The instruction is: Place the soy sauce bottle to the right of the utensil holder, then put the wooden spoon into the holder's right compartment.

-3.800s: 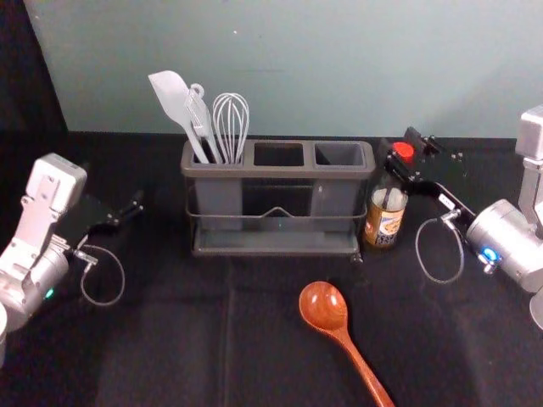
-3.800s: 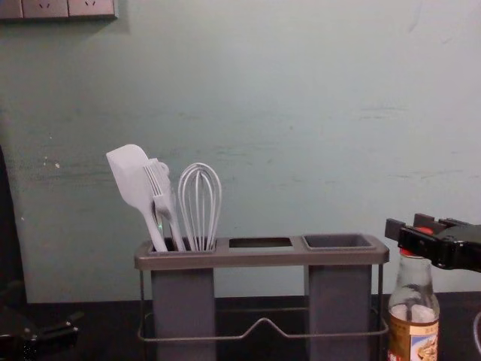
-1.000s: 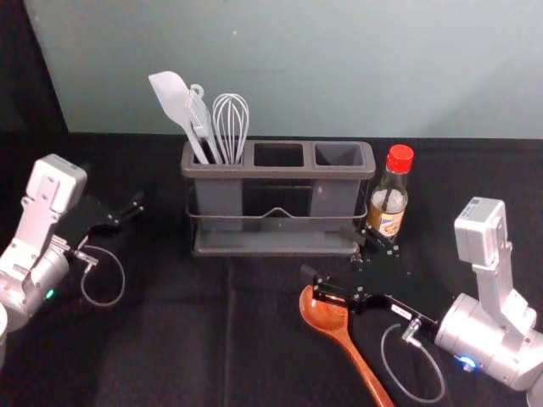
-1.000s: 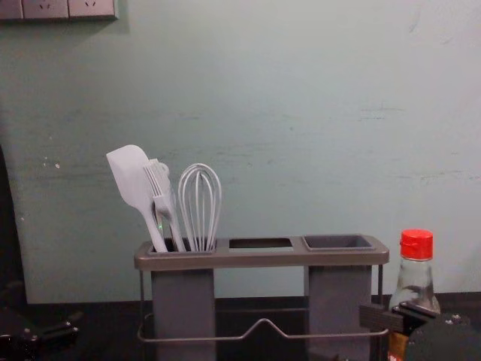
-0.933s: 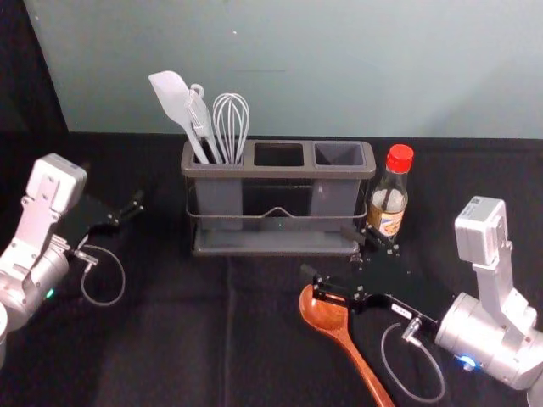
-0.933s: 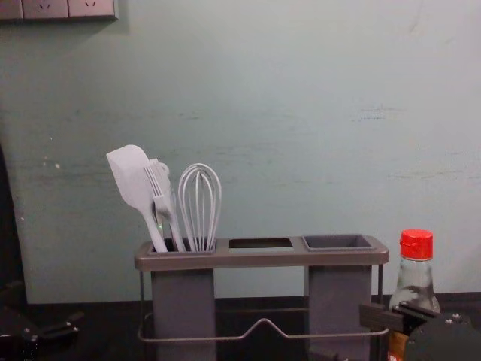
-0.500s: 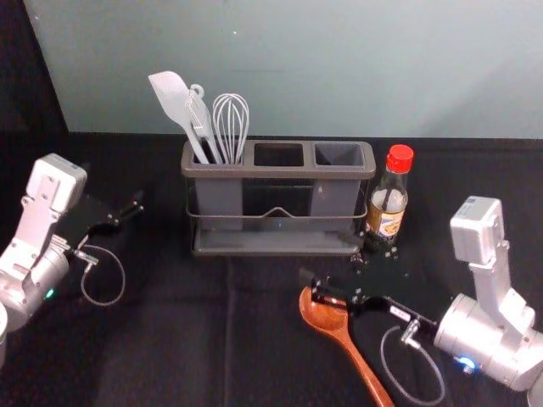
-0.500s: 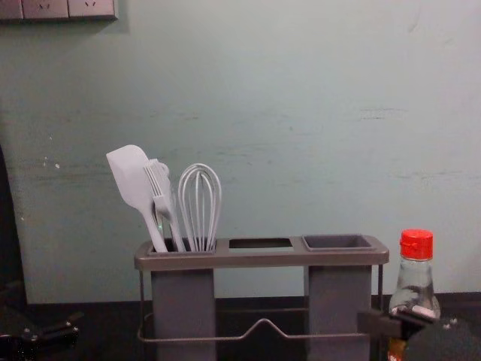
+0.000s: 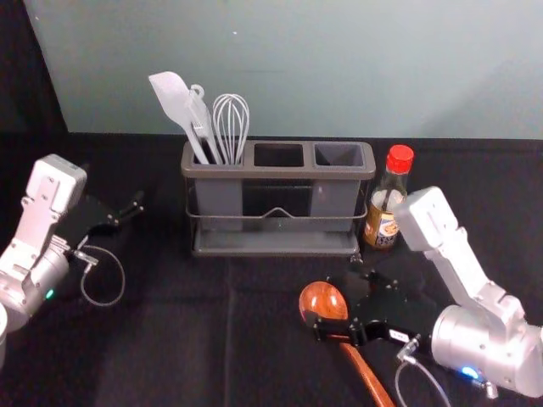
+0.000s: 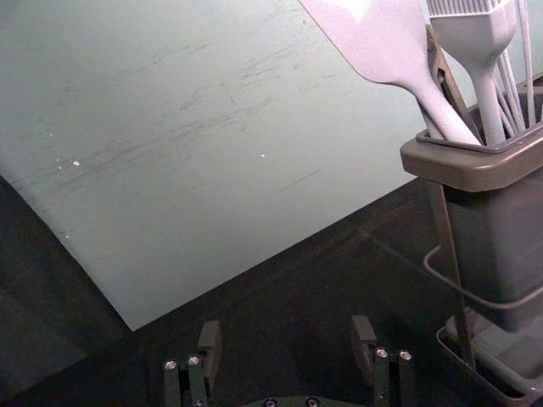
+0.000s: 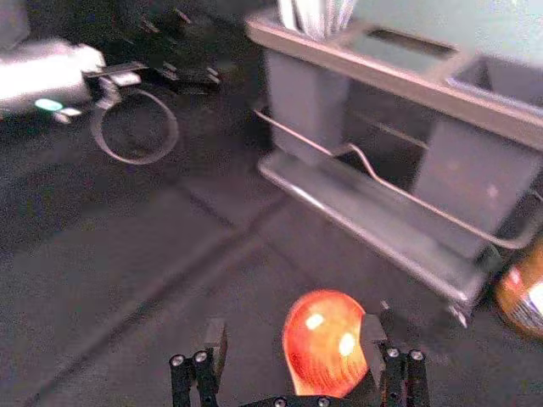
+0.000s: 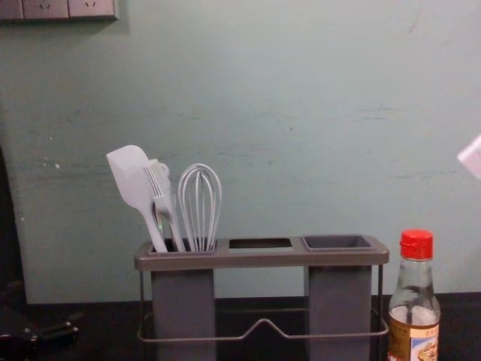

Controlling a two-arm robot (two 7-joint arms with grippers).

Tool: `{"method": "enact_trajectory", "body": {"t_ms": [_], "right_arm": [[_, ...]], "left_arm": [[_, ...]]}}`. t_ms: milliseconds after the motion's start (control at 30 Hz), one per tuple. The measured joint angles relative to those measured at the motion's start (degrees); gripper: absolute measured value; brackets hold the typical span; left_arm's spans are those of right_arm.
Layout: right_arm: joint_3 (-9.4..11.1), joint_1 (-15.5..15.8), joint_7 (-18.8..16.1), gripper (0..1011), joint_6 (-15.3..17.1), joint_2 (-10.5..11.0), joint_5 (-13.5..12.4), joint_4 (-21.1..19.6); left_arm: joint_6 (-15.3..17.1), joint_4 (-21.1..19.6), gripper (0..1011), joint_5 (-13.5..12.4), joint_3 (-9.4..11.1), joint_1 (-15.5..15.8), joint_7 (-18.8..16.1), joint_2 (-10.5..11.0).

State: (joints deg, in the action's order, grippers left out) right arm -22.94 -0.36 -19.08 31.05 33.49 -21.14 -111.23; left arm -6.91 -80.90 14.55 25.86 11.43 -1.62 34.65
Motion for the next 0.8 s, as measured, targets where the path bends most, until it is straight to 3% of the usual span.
{"method": "enact_trajectory", "body": {"t_ms": [33,233,467,800], "right_arm": [[0.2,-0.2,1.9,1003,3.8,-0.5,0.2,-1.2],[0.3,-0.6,9.1,1003,13.5,-3.6,3.4,-4.1],[0.0,-0.6,11.7,1003,16.0,-7.1,5.0,-3.1],[-0.8,-1.3,12.0,1003,16.4,-10.7,6.0,0.6]], "left_arm": [[0.0,0.0,1005,0.0,0.0,0.0,0.0,0.0],[0.0,0.0,1005,0.0,0.0,0.0,0.0,0.0],[0.0,0.0,1005,0.0,0.0,0.0,0.0,0.0],[0.0,0.0,1005,0.0,0.0,0.0,0.0,0.0]]}}
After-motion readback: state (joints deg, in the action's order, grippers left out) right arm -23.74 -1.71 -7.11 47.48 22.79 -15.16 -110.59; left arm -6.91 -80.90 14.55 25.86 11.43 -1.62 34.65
